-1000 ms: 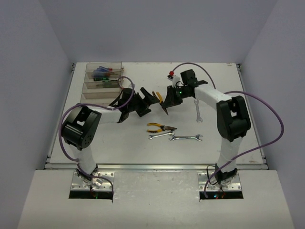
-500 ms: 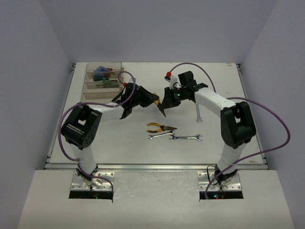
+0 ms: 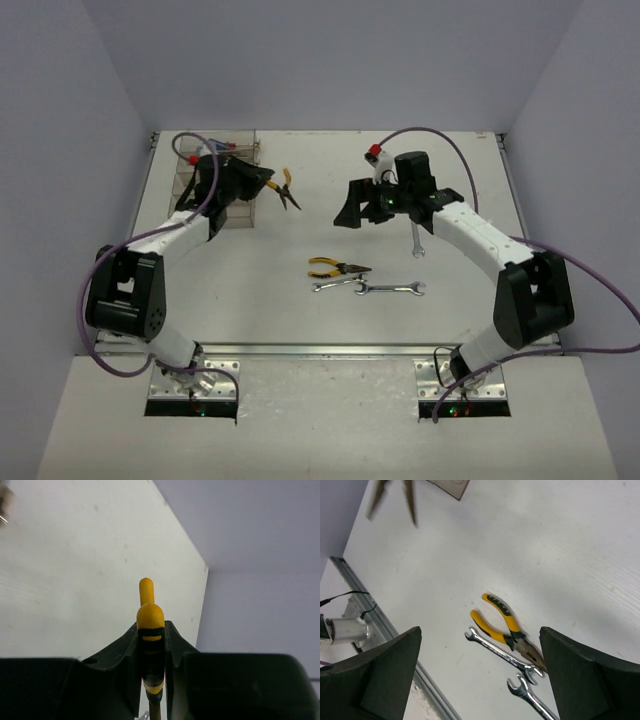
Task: Sort the tools into containers
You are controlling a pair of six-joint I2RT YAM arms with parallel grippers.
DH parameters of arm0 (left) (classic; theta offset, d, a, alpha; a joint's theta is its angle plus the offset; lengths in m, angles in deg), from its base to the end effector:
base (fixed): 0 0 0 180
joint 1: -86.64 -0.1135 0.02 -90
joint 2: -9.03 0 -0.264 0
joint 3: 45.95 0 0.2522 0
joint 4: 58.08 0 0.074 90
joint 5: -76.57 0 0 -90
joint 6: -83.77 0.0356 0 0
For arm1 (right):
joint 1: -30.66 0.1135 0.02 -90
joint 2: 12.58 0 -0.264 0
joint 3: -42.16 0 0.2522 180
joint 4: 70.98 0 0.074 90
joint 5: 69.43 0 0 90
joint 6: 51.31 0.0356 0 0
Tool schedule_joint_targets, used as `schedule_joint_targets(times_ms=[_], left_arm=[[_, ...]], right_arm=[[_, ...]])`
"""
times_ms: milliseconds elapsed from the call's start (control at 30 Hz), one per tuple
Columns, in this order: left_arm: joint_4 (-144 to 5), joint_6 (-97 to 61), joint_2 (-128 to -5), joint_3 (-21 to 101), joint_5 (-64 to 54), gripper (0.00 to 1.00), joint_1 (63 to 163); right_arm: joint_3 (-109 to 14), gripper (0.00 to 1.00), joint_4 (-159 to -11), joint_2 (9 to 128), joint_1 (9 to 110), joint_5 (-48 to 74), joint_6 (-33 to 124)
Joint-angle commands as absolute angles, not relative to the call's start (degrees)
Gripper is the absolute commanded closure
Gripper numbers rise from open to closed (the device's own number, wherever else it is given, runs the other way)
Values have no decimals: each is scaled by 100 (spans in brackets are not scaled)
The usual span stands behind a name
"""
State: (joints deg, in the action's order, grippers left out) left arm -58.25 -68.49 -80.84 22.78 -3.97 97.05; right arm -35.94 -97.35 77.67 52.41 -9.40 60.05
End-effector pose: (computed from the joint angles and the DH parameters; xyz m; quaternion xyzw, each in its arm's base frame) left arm 0.3494 -0.0701 0.2469 -0.3179 0.7604 -0.3880 0.4126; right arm 0.3182 0.1461 0.2591 -0.1153 0.8698 0.3708 0.3046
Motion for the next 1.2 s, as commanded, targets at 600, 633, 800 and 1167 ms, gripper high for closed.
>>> schedule_joint_targets(times_ms=[600,633,800,1167], left_arm=[[-8968,-7971,-8886,4242,-3427,100,8076],[-8998,-7975,-8996,4295,-3431,100,8076],[-9487,-8044,-9633,5202,-3733,100,8076],[-9891,-8097,-10340,5766,-3649,24,8023]], right_arm=[[-2504,1,-9555,6982,4947,-369,5935],[-2504,1,-9572,6982,4947,-364,5926],[-2463,1,-9643,6937,4947,-283,5806],[-2550,1,-9782,7009,4939,-280,5745]])
